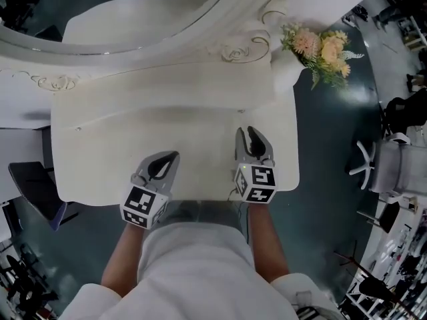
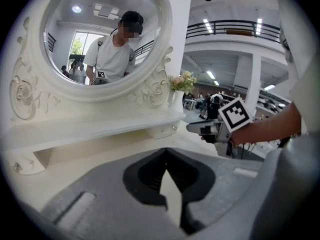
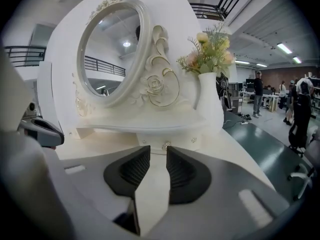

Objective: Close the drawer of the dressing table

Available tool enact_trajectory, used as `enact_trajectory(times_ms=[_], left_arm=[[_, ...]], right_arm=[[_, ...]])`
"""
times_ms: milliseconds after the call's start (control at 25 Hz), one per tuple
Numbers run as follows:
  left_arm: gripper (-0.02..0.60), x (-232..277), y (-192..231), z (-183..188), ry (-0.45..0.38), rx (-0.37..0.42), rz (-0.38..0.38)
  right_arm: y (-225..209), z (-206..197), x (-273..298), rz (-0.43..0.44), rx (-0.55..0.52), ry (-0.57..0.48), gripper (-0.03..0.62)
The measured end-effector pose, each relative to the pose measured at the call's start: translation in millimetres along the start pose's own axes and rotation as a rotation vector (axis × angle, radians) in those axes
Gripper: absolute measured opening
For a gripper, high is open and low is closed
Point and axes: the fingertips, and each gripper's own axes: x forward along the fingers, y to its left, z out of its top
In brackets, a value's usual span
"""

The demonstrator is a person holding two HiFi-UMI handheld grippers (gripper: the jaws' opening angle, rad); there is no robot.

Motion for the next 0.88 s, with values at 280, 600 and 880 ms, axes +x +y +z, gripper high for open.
enact_trajectory(times_ms=[280, 600, 880], left_arm=[[0.0, -40, -2, 13, -0.077, 0.018, 0.026], [0.0, -75, -16, 32, -0.156, 0.055, 0.018], [0.0, -98, -28, 45, -0.207, 0.095, 0.006]], right_arm=[[22, 19, -55, -0.014, -0.009, -0.058, 0.095], [41, 38, -108, -0.035, -0.021, -0.129, 0.091], [55, 42, -144, -0.056, -0.04, -0.167, 0.029]])
